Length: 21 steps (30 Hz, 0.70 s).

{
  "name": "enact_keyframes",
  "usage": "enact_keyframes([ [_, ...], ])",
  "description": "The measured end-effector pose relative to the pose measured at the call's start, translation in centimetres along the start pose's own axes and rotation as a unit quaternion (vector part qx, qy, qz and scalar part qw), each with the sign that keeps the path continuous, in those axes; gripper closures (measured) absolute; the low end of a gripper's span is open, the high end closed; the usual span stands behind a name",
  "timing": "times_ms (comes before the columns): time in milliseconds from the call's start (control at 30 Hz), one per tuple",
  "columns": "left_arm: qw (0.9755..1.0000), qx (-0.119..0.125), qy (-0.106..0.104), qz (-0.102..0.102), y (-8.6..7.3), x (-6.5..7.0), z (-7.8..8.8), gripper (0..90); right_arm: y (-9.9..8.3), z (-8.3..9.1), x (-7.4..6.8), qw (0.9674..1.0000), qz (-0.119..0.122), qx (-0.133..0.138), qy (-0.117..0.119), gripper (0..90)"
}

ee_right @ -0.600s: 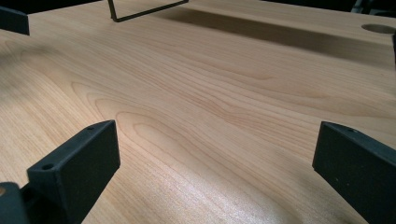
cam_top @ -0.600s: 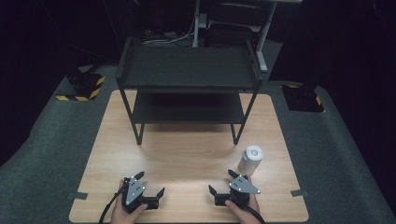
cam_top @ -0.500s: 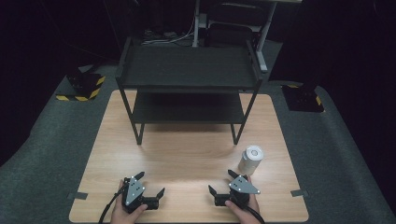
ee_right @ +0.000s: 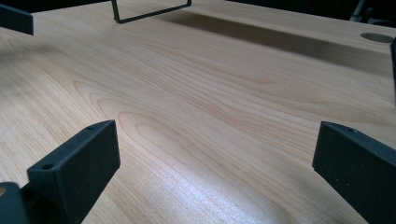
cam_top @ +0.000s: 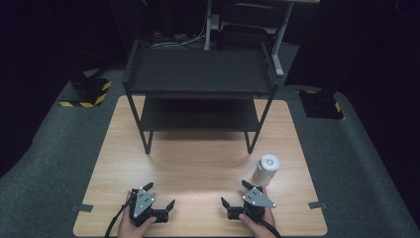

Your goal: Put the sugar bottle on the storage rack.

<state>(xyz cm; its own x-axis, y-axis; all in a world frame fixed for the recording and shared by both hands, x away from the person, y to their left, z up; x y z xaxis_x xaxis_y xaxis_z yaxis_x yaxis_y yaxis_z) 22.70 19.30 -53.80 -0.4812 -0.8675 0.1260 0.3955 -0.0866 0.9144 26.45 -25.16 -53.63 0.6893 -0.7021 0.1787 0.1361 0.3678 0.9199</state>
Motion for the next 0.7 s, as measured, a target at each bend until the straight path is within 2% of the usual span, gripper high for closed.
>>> enact_keyframes([
  [333, 1.0000, 0.002, 0.001, -0.001, 0.0, 0.1, 0.0, 0.5, -0.2, 0.5, 0.4, 0.9995, -0.020, 0.023, 0.000, 0.6],
  [533, 1.0000, 0.002, 0.000, -0.002, -0.1, 0.0, 0.0, 0.5, 0.0, 1.1, 0.5, 0.9990, -0.022, 0.040, 0.000, 0.6],
  [700, 1.0000, 0.002, 0.000, -0.002, 0.0, 0.0, 0.0, 0.5, 0.6, 2.3, 0.6, 0.9973, -0.025, 0.068, -0.009, 0.6],
])
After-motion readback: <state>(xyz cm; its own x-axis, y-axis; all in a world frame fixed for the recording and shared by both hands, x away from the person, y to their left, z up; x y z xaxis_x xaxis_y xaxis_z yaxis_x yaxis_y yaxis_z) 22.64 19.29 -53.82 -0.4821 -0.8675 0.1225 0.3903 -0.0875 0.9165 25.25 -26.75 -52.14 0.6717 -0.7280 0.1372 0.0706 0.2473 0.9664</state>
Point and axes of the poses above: each handheld gripper's, and its own axes: z roughly backward along the jaws, y roughly out of its top, x roughly to its right, the point moved 7 cm from there along -z, roughly forward along the jaws, and after that the axes turned 9 degrees about z, right-handed, at the moved point
